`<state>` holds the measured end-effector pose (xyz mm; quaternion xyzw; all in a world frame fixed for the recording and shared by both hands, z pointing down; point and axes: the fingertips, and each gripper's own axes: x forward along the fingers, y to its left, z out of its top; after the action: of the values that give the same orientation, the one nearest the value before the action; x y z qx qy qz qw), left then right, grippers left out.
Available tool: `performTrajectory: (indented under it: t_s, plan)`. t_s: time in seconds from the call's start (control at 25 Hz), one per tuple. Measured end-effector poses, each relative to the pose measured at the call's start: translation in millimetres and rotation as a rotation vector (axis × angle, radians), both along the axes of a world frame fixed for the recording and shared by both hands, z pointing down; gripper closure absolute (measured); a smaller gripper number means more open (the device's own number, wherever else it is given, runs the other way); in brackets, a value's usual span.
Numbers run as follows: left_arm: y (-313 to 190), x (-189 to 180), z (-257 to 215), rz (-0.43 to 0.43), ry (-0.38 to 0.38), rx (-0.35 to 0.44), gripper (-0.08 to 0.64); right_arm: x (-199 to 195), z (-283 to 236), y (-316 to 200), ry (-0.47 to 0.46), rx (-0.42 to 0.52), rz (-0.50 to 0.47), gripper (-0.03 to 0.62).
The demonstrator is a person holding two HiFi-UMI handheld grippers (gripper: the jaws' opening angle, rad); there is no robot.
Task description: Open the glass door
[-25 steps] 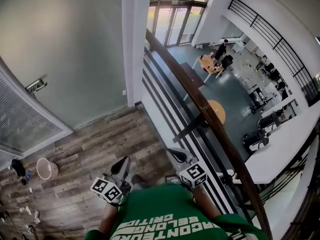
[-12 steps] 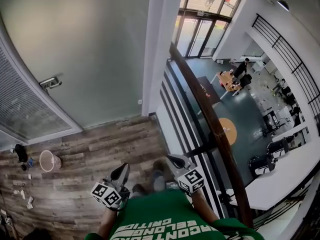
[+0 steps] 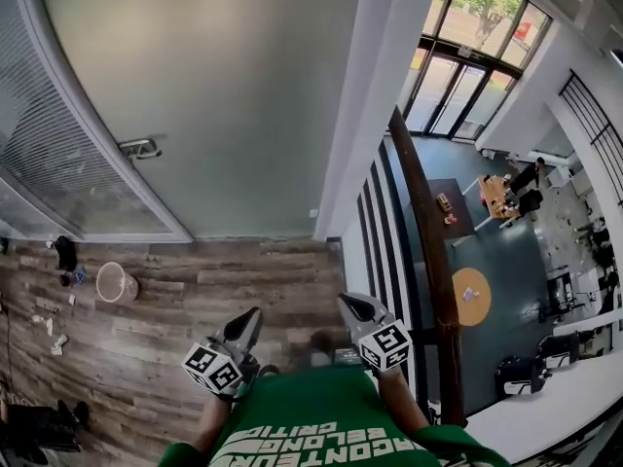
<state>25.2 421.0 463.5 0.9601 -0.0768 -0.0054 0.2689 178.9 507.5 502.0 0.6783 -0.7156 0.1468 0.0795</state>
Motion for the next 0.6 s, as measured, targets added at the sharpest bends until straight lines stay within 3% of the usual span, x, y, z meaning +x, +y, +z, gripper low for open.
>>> performTrajectory:
  t_s: [0.44, 0.6]
  plan:
    - [-1, 30, -6, -0.194, -0.027, -0.001, 0.543, 41, 8, -40, -0.009, -0.013, -0.207, 0.598]
    - [-4, 17, 2, -0.256, -0.042, -0.018, 0.543, 29, 14, -56, -0.02, -0.033, -0.281, 0.598]
